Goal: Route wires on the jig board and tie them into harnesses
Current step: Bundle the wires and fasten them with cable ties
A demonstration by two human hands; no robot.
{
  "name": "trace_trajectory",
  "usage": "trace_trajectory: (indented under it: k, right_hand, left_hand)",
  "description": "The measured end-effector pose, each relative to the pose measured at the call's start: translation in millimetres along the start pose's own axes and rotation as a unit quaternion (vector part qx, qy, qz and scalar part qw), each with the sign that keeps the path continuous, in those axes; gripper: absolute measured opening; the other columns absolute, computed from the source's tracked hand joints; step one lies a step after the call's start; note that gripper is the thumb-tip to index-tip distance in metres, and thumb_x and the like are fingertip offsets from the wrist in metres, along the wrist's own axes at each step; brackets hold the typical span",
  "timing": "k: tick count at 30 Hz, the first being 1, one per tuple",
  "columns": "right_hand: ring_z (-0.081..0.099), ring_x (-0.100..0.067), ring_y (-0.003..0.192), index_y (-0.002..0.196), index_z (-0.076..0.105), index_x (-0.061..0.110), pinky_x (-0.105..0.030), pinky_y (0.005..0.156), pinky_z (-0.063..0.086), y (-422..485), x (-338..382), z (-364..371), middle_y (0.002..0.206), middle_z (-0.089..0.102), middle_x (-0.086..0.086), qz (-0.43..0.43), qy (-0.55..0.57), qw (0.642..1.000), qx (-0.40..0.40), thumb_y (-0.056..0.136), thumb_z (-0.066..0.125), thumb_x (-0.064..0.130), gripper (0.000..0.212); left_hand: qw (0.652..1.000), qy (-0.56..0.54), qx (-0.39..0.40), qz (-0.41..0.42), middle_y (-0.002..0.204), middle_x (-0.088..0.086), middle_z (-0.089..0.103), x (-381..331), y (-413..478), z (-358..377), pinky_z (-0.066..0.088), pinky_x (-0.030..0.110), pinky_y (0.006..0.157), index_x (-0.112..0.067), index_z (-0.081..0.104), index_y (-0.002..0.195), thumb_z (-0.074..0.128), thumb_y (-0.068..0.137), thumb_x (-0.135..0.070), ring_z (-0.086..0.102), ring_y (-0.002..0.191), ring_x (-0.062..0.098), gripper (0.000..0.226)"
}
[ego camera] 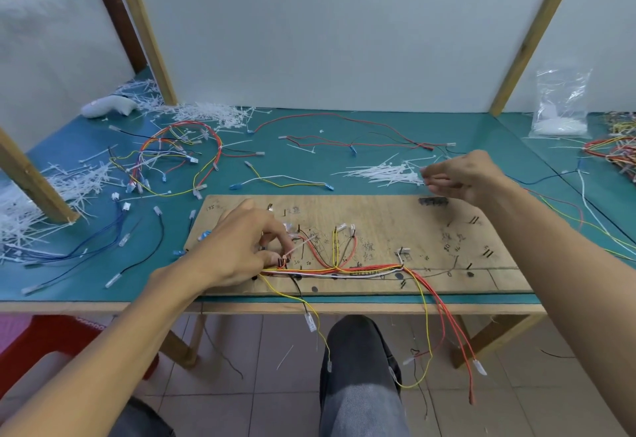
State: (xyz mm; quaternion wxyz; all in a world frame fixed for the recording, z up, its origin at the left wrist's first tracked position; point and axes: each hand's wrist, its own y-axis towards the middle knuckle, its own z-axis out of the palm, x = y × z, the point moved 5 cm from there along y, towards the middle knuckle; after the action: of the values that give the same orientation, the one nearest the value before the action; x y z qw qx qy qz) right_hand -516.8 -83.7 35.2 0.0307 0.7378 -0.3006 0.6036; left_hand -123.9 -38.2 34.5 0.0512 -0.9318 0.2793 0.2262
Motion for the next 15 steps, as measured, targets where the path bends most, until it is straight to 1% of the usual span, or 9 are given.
trace_trajectory:
  k: [1,3,6,8,9,11,12,13,15]
  right_hand:
    - [0.076,-0.019,0.061,0.095,0.076,-0.008,-0.027,0.055,0.063,-1.8,1.3,1.5,0.088,0.079,-0.021,-0.016,-0.004,1.0,0.005,0.082,0.088,0.005,0.022]
    - [0.075,-0.02,0.066,0.095,0.077,-0.006,-0.03,0.061,0.066,-7.8,7.3,4.4,0.088,0.079,-0.021,-0.081,-0.052,0.995,0.0,0.084,0.088,0.011,0.023]
    - [0.077,-0.024,0.071,0.089,0.079,0.004,-0.039,0.072,0.067,-32.8,25.3,16.8,0.079,0.079,-0.014,-0.214,-0.16,0.964,0.002,0.088,0.086,0.018,0.016]
    - [0.079,-0.025,0.072,0.085,0.079,0.012,-0.043,0.073,0.066,-63.0,38.5,31.8,0.075,0.079,-0.006,-0.276,-0.201,0.939,0.048,0.088,0.086,0.023,0.014]
    - [0.078,-0.023,0.071,0.084,0.079,0.014,-0.042,0.07,0.066,-80.5,44.0,40.8,0.075,0.079,-0.005,-0.298,-0.21,0.927,0.089,0.088,0.086,0.025,0.014]
    - [0.077,-0.016,0.07,0.083,0.078,0.014,-0.028,0.06,0.061,-116.6,51.9,59.4,0.076,0.079,-0.004,-0.341,-0.205,0.899,0.185,0.089,0.085,0.024,0.014]
    - [0.077,-0.016,0.071,0.084,0.078,0.012,-0.023,0.061,0.059,-133.0,54.7,67.7,0.077,0.079,-0.004,-0.359,-0.198,0.884,0.227,0.09,0.085,0.022,0.013]
    - [0.077,-0.016,0.073,0.085,0.078,0.011,-0.022,0.063,0.06,-146.9,56.6,74.3,0.078,0.079,-0.005,-0.37,-0.188,0.872,0.258,0.09,0.085,0.02,0.013]
    - [0.076,-0.018,0.073,0.087,0.077,0.007,-0.024,0.067,0.061,-166.4,58.4,82.1,0.079,0.078,-0.008,-0.379,-0.158,0.863,0.296,0.089,0.085,0.017,0.013]
  left_hand:
    - [1.0,-0.011,-0.007,-0.001,0.08,-0.013,0.06,-0.3,-2.5,-1.3,0.031,0.027,0.082,-0.05,0.074,0.093,0.084,0.086,-0.016,0.042,0.097,-0.002,0.036]
    - [0.999,-0.027,-0.033,0.006,0.086,-0.016,0.061,-3.2,-7.1,-6.4,0.036,0.034,0.092,-0.05,0.074,0.104,0.079,0.085,-0.008,0.045,0.101,0.002,0.046]
    - [0.991,-0.049,-0.116,0.036,0.099,-0.02,0.064,-15.7,-12.0,-21.7,0.041,0.041,0.101,-0.043,0.075,0.112,0.076,0.085,-0.007,0.05,0.108,0.009,0.044]
    - [0.978,-0.055,-0.188,0.065,0.107,-0.021,0.065,-32.8,-12.3,-33.9,0.043,0.048,0.102,-0.038,0.075,0.114,0.075,0.091,-0.023,0.051,0.111,0.01,0.028]
    - [0.972,-0.049,-0.217,0.073,0.111,-0.021,0.066,-43.0,-11.5,-38.8,0.043,0.049,0.102,-0.035,0.074,0.118,0.072,0.093,-0.033,0.051,0.112,0.011,0.025]
    - [0.967,-0.023,-0.242,0.077,0.117,-0.018,0.066,-59.0,-8.6,-43.8,0.043,0.047,0.101,-0.031,0.071,0.128,0.068,0.095,-0.048,0.051,0.112,0.011,0.037]
    - [0.966,-0.011,-0.245,0.08,0.115,-0.017,0.068,-64.4,-7.5,-44.3,0.043,0.045,0.098,-0.029,0.07,0.129,0.069,0.096,-0.051,0.051,0.108,0.011,0.04]
    - [0.965,-0.008,-0.247,0.084,0.109,-0.017,0.069,-68.0,-7.9,-43.8,0.044,0.042,0.094,-0.028,0.073,0.126,0.071,0.095,-0.05,0.053,0.1,0.01,0.038]
    - [0.962,-0.046,-0.254,0.091,0.085,-0.019,0.069,-68.5,-12.7,-42.1,0.047,0.031,0.08,-0.03,0.08,0.105,0.077,0.093,-0.043,0.055,0.078,0.007,0.019]
